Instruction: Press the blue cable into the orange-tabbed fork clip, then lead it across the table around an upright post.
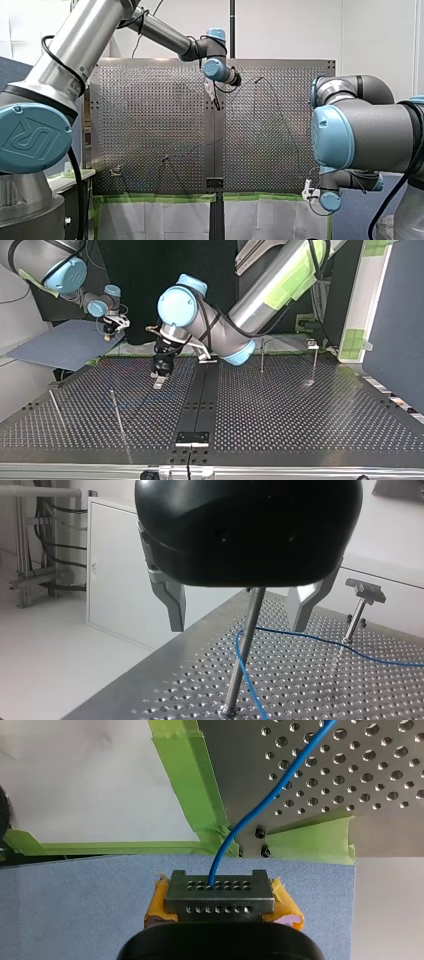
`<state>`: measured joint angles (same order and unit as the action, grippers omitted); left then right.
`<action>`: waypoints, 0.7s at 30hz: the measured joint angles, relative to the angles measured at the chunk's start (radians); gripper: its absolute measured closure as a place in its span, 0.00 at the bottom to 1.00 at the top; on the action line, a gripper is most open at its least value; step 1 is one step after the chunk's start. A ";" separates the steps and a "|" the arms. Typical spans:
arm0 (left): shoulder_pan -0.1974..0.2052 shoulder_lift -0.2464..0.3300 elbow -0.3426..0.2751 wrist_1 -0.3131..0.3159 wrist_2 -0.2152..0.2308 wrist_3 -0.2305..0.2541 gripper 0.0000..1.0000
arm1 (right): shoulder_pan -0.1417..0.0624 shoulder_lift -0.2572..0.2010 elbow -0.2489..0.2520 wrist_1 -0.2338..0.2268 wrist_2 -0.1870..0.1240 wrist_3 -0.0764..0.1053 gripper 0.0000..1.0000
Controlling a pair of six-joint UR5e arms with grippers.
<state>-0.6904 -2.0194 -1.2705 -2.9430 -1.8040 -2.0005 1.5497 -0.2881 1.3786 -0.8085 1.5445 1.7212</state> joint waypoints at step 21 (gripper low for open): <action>-0.021 0.168 -0.075 -0.102 0.082 0.152 0.00 | 0.003 0.000 0.000 0.005 -0.006 0.002 1.00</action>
<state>-0.7115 -1.8511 -1.3459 -3.0451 -1.7216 -1.8482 1.5525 -0.2883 1.3785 -0.8036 1.5388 1.7235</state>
